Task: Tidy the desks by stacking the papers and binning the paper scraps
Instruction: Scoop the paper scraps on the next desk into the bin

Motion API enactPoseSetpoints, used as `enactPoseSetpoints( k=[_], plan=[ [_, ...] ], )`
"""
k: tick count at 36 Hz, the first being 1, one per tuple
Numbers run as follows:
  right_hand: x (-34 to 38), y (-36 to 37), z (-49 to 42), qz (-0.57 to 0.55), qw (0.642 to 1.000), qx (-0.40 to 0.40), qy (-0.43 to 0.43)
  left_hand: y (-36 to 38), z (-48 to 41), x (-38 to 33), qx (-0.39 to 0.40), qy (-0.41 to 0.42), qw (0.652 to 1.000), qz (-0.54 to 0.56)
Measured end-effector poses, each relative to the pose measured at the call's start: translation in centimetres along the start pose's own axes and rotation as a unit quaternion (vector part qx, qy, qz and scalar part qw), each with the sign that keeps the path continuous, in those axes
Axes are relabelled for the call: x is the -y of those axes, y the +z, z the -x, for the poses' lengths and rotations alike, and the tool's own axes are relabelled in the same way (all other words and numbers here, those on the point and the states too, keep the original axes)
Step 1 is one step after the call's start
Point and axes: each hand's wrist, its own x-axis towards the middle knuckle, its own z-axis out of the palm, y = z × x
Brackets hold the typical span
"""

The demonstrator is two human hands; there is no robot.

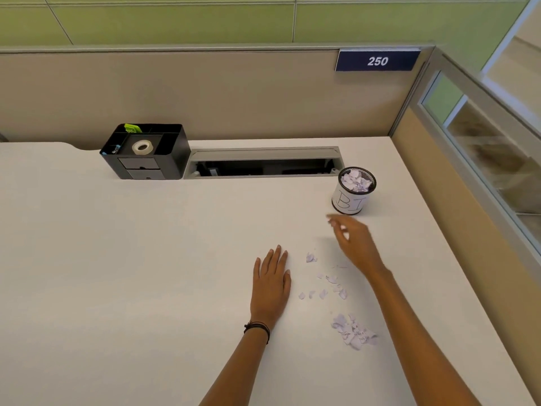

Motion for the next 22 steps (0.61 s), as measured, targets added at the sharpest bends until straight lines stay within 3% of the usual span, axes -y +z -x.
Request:
enactPoseSetpoints(
  k=[7,14,22],
  plan=[
    [-3.0,2.5,5.0,0.032,0.981,0.146,0.123,-0.3,0.0,-0.1,0.005,-0.003,1.0,0.018],
    [-2.0,4.6,5.5,0.079,0.973,0.21,0.046,-0.7,0.2,-0.3,-0.003,-0.007,0.998,0.064],
    [-0.3,4.9,7.3,0.07,0.952,0.294,-0.057,-1.6,0.4,-0.6,-0.014,-0.056,0.975,0.216]
  ],
)
